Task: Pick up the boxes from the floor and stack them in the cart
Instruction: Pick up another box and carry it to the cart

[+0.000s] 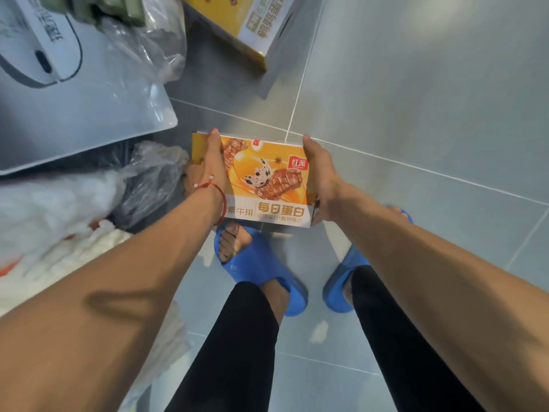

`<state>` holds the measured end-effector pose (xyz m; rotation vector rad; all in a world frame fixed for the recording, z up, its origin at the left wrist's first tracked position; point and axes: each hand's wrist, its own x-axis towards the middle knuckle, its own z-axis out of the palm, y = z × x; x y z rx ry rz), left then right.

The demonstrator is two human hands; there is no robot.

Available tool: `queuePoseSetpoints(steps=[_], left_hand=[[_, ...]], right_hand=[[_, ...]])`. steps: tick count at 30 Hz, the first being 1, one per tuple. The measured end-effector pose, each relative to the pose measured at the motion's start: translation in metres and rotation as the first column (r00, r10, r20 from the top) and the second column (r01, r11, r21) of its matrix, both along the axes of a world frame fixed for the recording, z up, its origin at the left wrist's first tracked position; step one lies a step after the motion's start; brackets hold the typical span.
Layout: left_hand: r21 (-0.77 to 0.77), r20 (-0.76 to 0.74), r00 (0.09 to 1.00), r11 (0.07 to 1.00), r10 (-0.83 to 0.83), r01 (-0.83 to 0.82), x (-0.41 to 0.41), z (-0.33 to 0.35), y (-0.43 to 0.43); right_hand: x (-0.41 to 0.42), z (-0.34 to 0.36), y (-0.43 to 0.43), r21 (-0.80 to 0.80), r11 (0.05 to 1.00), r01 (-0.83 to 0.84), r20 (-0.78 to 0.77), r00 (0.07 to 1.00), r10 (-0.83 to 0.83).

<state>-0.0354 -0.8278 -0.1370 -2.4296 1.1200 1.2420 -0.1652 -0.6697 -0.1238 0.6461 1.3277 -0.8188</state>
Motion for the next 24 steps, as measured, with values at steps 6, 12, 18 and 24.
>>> queuePoseSetpoints(steps=[6, 12, 18, 24], left_hand=[[0.001, -0.032, 0.999, 1.0, 0.012, -0.012, -0.014, 0.03, 0.019], [0.051, -0.055, 0.995, 0.995, -0.087, 0.09, -0.037, 0.095, 0.052], [0.048, -0.231, 0.953, 0.976, -0.198, 0.214, -0.049, 0.184, 0.076], [0.024, -0.325, 0.883, 0.93, -0.34, 0.367, -0.063, 0.298, 0.086]], right_hand=[[-0.005, 0.054, 0.024, 0.043, 0.999, 0.016, -0.125, 0.992, -0.01], [-0.018, 0.115, 0.058, 0.281, 0.949, 0.146, -0.268, 0.961, -0.069], [-0.027, 0.191, 0.098, 0.161, 0.975, 0.152, -0.331, 0.939, -0.091], [-0.04, 0.292, 0.117, 0.08, 0.986, 0.144, -0.457, 0.885, -0.092]])
